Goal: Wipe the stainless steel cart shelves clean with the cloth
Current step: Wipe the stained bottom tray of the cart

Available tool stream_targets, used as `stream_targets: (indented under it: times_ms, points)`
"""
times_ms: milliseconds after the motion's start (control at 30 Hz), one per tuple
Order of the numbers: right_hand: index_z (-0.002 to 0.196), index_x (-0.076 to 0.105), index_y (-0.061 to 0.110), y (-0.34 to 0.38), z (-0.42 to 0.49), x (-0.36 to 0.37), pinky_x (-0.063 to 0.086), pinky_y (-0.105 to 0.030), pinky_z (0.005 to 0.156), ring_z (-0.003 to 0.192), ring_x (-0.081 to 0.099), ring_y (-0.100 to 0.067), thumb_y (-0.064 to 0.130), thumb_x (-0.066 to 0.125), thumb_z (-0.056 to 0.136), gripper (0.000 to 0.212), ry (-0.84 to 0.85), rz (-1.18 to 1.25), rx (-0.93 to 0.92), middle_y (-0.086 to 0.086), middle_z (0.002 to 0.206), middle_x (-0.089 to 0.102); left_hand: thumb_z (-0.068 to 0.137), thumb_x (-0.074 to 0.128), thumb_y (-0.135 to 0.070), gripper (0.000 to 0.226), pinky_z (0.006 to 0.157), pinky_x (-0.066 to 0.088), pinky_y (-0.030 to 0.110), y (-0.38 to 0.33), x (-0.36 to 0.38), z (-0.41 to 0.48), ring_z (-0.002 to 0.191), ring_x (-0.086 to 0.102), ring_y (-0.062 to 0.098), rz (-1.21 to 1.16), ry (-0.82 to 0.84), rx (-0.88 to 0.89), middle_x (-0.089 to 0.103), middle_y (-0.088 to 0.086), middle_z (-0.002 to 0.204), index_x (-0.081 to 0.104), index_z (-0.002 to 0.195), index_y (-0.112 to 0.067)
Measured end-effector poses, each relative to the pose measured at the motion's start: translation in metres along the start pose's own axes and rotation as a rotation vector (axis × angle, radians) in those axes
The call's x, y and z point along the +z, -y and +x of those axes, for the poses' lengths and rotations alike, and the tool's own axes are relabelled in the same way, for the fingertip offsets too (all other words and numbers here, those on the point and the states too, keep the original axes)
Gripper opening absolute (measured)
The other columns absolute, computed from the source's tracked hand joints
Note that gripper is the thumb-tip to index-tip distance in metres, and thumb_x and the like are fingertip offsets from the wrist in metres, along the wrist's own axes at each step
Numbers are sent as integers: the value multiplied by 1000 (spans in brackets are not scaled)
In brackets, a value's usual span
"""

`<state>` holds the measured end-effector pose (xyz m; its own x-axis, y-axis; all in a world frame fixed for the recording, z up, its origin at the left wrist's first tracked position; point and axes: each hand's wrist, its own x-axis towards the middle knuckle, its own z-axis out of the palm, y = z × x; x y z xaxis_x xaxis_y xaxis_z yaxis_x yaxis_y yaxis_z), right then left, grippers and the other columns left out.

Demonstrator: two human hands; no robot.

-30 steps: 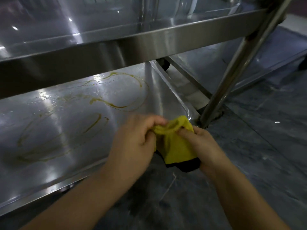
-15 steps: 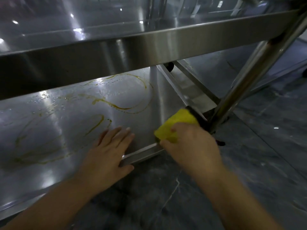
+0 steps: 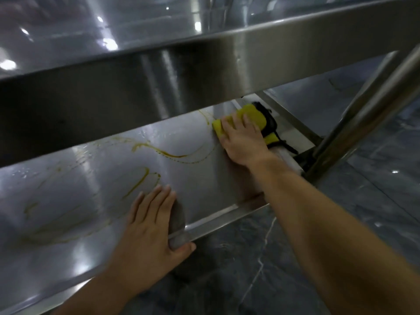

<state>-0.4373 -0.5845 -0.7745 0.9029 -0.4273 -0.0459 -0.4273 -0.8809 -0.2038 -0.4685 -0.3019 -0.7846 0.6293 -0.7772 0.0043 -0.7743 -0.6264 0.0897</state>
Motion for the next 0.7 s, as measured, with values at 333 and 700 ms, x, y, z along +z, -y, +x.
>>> stream_targets:
  times_ms: [333,700]
  points:
    - [153,14,23,3,22,-10,2,-45,119,148,0,-28,42,19,102,55,111,61,-62,-6,161,4,65,46,-77,99,113,12,39,4,-4,-3,133,32,23,-42,22,-10,47,9,140,48,134,-7]
    - [125,62,28,6,-170,-1,51,-42,78,108,61,-27,40,36,81,52,2,-115,-190,4,132,58,64,47,-74,94,113,4,29,-2,-4,-5,129,33,23,-82,29,-15,52,10,135,49,130,-7]
